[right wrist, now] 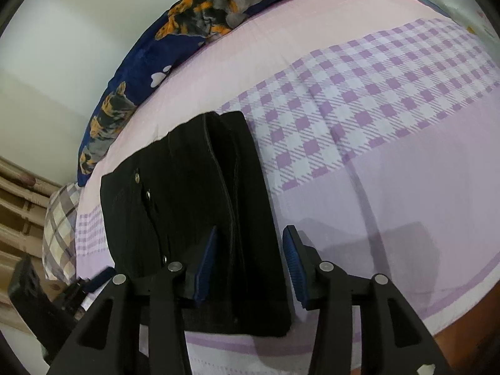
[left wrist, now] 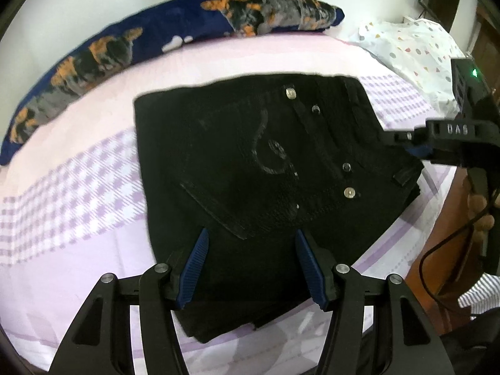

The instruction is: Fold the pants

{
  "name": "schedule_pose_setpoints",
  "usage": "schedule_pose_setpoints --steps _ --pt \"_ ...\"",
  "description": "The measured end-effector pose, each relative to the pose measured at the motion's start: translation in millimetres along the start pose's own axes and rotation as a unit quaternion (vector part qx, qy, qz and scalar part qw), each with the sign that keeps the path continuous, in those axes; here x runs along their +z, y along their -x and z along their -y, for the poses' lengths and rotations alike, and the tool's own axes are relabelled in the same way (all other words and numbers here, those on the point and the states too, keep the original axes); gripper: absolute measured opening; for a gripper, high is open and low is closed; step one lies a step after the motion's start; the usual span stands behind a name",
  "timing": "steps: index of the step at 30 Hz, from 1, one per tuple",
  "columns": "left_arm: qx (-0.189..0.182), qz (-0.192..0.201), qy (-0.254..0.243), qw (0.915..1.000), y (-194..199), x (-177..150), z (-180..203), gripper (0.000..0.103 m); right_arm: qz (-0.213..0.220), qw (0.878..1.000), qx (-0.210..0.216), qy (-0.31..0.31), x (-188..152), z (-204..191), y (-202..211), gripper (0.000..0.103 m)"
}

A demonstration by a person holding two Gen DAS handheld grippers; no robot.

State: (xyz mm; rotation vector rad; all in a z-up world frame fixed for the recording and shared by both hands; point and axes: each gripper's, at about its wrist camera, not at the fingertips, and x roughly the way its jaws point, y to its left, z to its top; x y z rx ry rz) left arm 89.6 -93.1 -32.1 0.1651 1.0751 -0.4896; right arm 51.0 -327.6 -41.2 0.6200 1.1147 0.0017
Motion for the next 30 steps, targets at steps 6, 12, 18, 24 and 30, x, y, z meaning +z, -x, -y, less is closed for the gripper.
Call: schedule_pose_setpoints --steps 6,12,18,24,30 --pt "0.01 0.022 0.032 0.9992 16.1 5.3 -28.3 0.062 -0.008 1.0 0.003 0.02 -4.5 -1.8 11.4 0.042" --pt "-0.04 0.011 0.115 0.9925 13.7 2.3 -72.1 0.063 -0.022 0.999 0.019 0.034 5.0 -0.9 12.5 0.042" --pt "-0.113 -0.016 0.208 0.9714 -5.9 -5.4 -113.1 0.063 -0.037 0.997 0.059 0.028 18.3 9.0 4.5 0.045" --pt "-0.136 -0.041 0.23 0.9628 -25.6 -4.4 -125.8 0.063 -0.074 0.99 0.118 0.003 27.9 29.0 -12.4 0.045" --pt "-0.167 -0.049 0.237 0.9559 -37.8 2.5 -129.3 0.063 -0.097 0.984 0.152 0.014 32.1 37.1 -21.5 0.045"
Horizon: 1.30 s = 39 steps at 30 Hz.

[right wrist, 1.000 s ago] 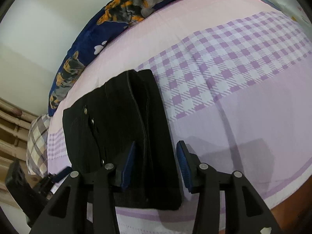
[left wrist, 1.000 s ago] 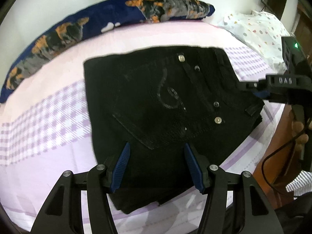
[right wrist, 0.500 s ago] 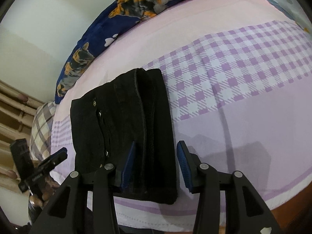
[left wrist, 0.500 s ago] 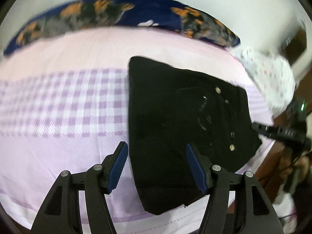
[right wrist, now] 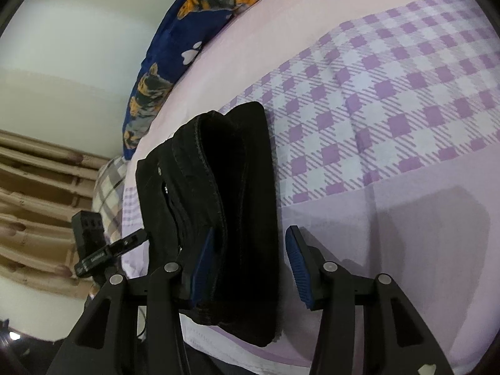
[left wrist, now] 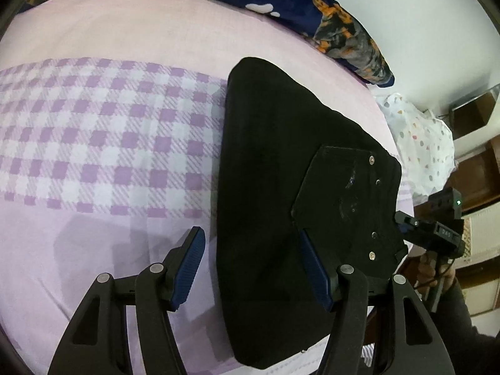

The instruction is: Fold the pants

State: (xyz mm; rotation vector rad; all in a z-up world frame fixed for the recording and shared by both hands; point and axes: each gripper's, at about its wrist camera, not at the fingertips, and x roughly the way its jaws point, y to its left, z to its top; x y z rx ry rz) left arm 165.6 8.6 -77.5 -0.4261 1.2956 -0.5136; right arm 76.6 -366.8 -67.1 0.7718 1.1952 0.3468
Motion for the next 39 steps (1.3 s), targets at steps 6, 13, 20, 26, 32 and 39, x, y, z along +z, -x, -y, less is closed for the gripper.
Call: schedule_pose_setpoints --steps 6,13,20,26,32,39 --pt "-0.022 -0.002 -0.004 0.9998 -5.4 7.2 1.8 0.063 -0.013 0.998 0.059 0.013 8.9 10.2 -6.1 0.044" --pt "-0.028 -0.002 -0.022 0.9994 -9.6 11.7 7.5 0.066 -0.068 0.993 0.093 0.041 21.9 2.9 -23.5 0.039" --pt "-0.016 0.004 -0.026 0.9995 -11.0 11.0 11.1 0.067 -0.061 0.993 0.085 0.047 18.5 2.5 -23.9 0.033" --pt "0.044 0.011 -0.056 0.9974 -18.8 10.2 28.8 0.048 -0.036 0.996 0.074 0.022 15.2 0.6 -25.7 0.034" --pt "0.077 0.023 -0.061 0.9949 -22.1 9.3 41.3 0.027 0.008 0.999 0.035 0.002 5.6 -15.7 -20.7 0.022" --pt "0.105 0.04 -0.088 0.9898 -11.3 9.2 55.2 0.018 0.042 0.998 0.037 -0.013 1.8 -41.0 -12.5 0.018"
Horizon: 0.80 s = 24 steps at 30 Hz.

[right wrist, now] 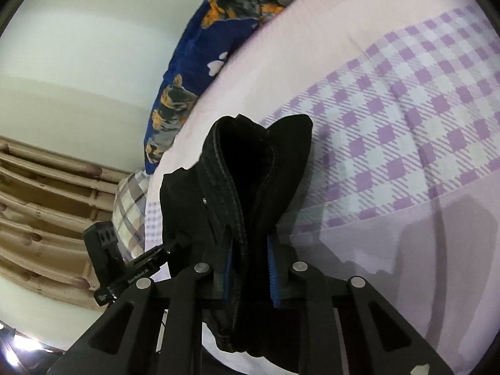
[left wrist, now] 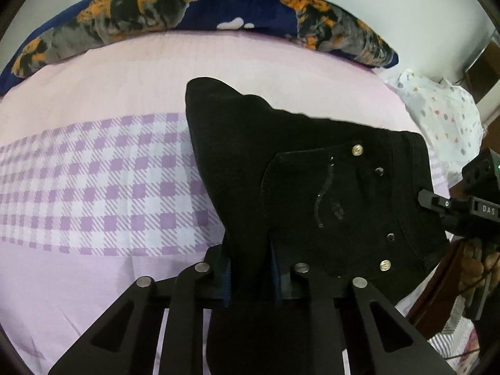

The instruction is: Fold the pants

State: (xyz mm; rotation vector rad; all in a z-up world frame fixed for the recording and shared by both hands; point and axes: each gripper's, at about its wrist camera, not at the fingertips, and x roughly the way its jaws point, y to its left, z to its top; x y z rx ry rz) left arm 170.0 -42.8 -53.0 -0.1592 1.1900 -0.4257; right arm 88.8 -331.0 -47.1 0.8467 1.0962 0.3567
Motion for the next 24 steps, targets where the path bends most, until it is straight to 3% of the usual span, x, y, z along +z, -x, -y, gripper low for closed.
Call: schedule_pose_setpoints --steps 12,24 --pt "0.006 0.05 -0.013 0.9986 39.3 -1.0 -5.2 0.012 0.0 1.0 0.01 0.027 2.1 -54.3 -8.3 0.016" --pt "0.038 0.094 0.013 0.9948 92.0 12.4 -67.8 0.012 -0.018 0.997 0.054 0.052 20.4 -110.5 -66.1 0.016"
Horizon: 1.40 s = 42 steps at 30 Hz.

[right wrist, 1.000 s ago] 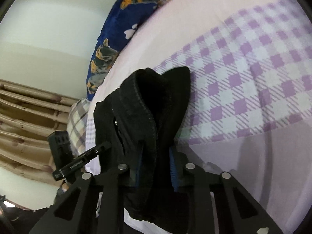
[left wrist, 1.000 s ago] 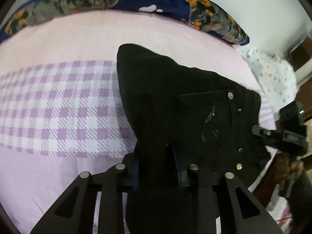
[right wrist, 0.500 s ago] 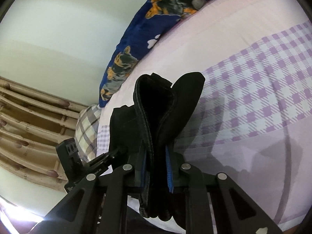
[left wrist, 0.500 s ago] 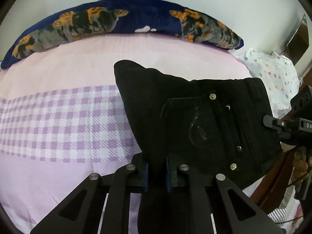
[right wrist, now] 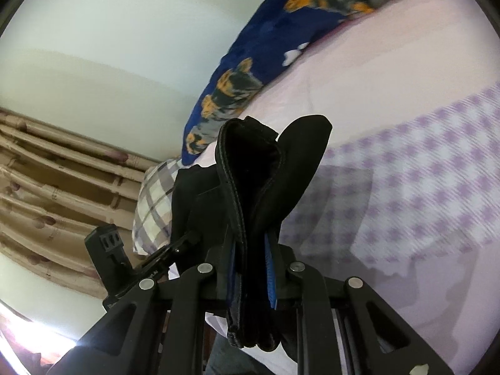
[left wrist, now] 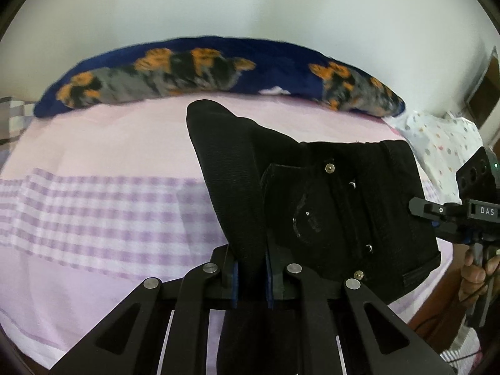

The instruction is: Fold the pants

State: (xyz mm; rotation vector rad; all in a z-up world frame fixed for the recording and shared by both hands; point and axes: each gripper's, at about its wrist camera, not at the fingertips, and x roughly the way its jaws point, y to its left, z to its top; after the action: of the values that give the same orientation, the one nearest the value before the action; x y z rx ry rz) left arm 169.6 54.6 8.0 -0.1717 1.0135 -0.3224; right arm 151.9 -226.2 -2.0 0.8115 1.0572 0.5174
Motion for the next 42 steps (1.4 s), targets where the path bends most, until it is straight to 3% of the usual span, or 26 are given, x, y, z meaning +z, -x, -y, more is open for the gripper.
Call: schedule_pose_setpoints --steps 12,30,36,38,42 --pt "0.056 0.019 0.021 0.9981 4.3 44.4 -80.8 0.012 -0.034 0.999 0.035 0.013 43.2 -37.9 -98.5 0.016" --pt "0.079 0.006 0.031 0.9964 -41.6 85.7 -150.5 0.012 -0.054 0.998 0.024 0.004 75.7 -42.0 -162.8 0.016" --pt "0.087 -0.016 0.039 0.9953 -72.9 83.5 -171.2 0.014 -0.044 0.999 -0.017 0.023 83.7 -31.3 -176.1 0.015" --pt "0.087 -0.025 0.047 0.9948 -83.3 78.1 -180.2 0.016 -0.043 0.996 -0.062 0.055 81.5 -29.2 -179.4 0.016" --pt "0.097 -0.029 0.039 0.9941 -96.2 69.0 -185.5 0.025 -0.042 0.989 -0.112 0.092 75.8 -25.2 -186.1 0.018"
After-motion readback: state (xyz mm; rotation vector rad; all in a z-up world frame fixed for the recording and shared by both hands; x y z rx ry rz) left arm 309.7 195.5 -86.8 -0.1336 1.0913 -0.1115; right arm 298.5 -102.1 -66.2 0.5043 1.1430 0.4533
